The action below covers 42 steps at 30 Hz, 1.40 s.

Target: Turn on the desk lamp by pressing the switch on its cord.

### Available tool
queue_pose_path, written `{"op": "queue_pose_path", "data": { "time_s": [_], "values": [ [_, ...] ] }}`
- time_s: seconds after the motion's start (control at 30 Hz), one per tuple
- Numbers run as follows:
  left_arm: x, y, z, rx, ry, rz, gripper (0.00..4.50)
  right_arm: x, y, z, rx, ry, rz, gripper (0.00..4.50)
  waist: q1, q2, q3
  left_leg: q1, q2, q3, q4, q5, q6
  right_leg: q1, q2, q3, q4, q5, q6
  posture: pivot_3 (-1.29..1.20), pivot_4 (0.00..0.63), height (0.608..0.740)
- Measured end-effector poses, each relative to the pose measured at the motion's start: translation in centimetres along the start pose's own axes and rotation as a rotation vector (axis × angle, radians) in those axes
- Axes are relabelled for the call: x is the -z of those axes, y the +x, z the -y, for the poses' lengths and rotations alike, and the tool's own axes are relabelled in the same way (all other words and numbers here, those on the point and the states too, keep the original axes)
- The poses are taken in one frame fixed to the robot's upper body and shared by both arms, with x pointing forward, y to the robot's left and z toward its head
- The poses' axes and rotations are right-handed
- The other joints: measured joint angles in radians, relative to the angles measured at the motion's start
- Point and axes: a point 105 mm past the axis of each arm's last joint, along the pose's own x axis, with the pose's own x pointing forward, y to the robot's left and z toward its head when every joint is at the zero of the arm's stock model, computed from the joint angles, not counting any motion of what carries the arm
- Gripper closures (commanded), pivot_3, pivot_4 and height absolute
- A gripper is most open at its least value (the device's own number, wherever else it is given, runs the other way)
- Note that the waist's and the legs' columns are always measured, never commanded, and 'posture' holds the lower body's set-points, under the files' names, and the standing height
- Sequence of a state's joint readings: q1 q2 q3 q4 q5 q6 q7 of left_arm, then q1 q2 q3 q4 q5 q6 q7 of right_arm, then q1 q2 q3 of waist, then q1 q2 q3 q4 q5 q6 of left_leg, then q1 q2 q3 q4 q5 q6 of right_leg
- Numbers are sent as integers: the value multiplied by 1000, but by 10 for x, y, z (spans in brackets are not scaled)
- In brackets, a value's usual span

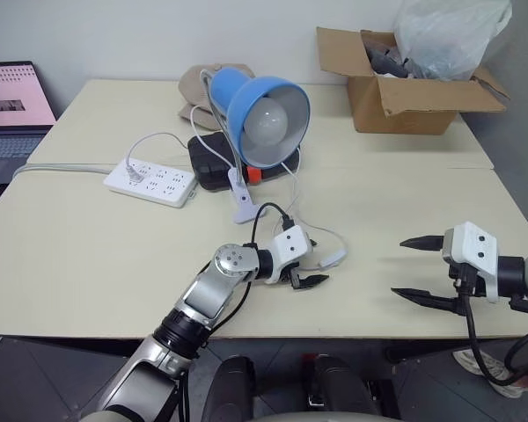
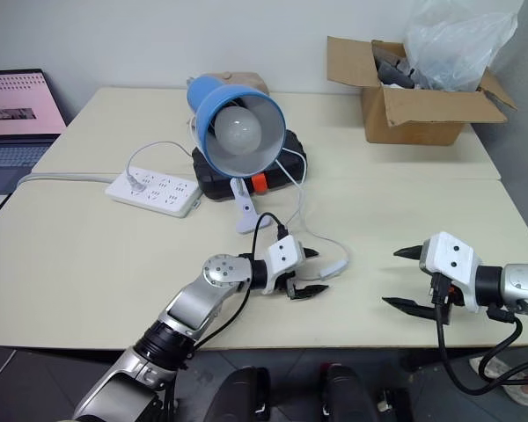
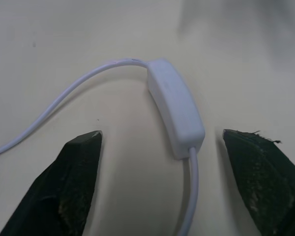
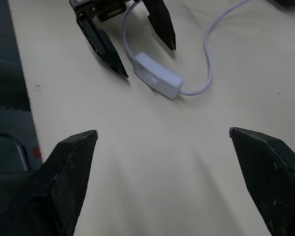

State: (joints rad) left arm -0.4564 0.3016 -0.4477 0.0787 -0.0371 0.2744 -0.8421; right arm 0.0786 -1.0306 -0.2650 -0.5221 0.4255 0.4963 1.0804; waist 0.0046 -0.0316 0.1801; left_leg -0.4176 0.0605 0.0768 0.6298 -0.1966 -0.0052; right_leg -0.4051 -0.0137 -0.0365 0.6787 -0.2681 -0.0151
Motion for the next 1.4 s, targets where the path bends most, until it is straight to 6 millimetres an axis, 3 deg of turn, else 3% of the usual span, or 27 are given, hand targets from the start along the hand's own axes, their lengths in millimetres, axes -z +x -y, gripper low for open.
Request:
{"op": "queue_pose_path", "data": {
  "time_s": [0.4,0.73,1.03,1.2,1.4],
  "values": [
    [-1,2,3,26,15,4,4066,-3,1,-1,6,-7,0,0,0,0,0,0,0,0,0,0,0,0,0,0,0,0,0,0,150,740],
    [3,-9,3,68,20,-11,4122,-17,8,4,25,-25,67,0,-6,0,0,0,1,-1,0,0,0,0,1,0,0,0,0,0,150,740],
    [-9,-72,-31,69,84,-26,4122,-62,55,-7,-97,-10,216,0,-7,0,0,0,2,-3,0,0,0,0,3,0,1,0,-1,0,150,740],
    [-11,-87,-36,72,94,-40,4122,-86,85,-8,-138,8,296,0,-7,0,0,-2,2,-2,0,0,0,-1,3,0,0,0,-1,0,150,740],
    [-11,-95,-29,94,83,-19,4122,-91,115,-8,-192,57,287,0,-7,0,0,-2,2,-1,0,0,0,-2,3,0,1,0,-1,0,150,740]
  ]
}}
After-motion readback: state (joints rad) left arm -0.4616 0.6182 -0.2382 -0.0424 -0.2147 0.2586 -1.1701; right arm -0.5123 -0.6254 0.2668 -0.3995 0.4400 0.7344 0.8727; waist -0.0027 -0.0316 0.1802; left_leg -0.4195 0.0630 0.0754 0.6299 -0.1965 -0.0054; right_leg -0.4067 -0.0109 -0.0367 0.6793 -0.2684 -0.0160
